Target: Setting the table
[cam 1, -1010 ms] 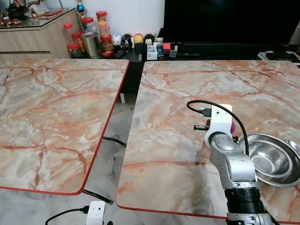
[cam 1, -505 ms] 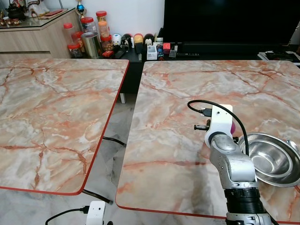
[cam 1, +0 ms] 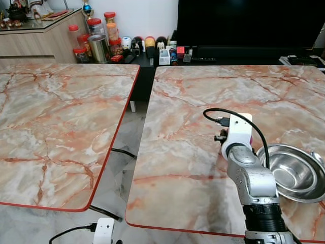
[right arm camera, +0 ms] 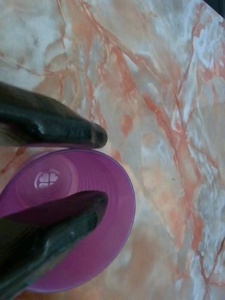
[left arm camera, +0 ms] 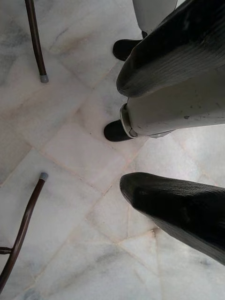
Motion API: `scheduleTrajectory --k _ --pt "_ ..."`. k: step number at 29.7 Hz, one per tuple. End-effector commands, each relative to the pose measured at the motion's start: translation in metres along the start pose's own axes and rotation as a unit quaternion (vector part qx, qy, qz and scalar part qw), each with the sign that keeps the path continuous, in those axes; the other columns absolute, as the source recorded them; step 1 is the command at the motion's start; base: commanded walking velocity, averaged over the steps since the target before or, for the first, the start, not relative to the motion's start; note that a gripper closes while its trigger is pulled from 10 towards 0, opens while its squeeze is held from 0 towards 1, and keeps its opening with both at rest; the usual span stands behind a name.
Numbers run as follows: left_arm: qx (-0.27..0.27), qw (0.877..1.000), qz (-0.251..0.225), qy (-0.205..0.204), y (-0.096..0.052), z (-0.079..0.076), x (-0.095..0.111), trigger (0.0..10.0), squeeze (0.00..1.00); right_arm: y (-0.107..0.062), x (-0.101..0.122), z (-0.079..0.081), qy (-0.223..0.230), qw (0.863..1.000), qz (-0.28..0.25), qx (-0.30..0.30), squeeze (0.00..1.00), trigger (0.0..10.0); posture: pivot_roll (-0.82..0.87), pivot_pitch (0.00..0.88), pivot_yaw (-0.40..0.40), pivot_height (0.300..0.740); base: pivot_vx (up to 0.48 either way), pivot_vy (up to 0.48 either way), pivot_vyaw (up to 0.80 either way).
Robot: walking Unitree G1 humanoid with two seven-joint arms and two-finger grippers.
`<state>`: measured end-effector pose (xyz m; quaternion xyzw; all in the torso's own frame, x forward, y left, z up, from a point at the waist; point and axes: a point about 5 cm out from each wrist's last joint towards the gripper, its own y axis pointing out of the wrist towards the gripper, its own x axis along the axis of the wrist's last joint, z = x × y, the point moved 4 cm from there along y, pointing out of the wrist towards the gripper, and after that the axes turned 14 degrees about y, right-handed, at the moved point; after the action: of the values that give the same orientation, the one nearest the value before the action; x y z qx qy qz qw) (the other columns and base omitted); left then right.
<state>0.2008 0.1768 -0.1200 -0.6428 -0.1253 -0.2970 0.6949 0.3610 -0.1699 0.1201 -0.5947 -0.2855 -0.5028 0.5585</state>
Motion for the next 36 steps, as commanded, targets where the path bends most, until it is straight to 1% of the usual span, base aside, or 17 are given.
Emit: scheduleTrajectory --k 1,10,19,23,29,36 --pt "-0.003 1.000 0.008 0.005 -0.001 -0.001 -0.004 10.0 0.00 0.000 0.005 0.002 0.015 1.000 -0.013 -0.002 0.00 10.0 -0.05 0.000 0.028 0.740 0.000 0.000 0.00" --pt "-0.002 1.000 0.006 0.005 0.000 0.000 -0.003 10.0 0.00 0.000 0.015 0.008 0.035 0.999 -0.036 0.010 0.00 10.0 -0.05 0.000 0.027 0.740 0.000 0.000 0.00" --pt "-0.003 1.000 0.007 0.003 0.000 0.000 -0.003 10.0 0.00 0.002 0.013 0.010 0.031 0.999 -0.031 0.014 0.00 10.0 -0.04 0.000 0.023 0.740 0.000 0.000 0.00" --pt "-0.002 1.000 0.006 0.003 0.000 -0.001 -0.002 10.0 0.00 0.002 0.015 0.013 0.041 0.998 -0.039 0.026 0.00 10.0 -0.04 0.000 0.023 0.740 0.000 0.000 0.00" --pt "-0.002 1.000 0.006 0.004 0.000 0.000 -0.002 10.0 0.00 0.001 0.016 0.025 0.051 0.996 -0.046 0.054 0.00 10.0 -0.04 0.000 0.024 0.740 0.000 0.000 0.00" --pt "-0.001 1.000 0.008 0.003 0.000 0.000 -0.003 10.0 0.00 0.000 0.015 0.027 0.054 0.995 -0.049 0.063 0.00 10.0 -0.04 0.000 0.026 0.740 0.000 0.000 0.00"
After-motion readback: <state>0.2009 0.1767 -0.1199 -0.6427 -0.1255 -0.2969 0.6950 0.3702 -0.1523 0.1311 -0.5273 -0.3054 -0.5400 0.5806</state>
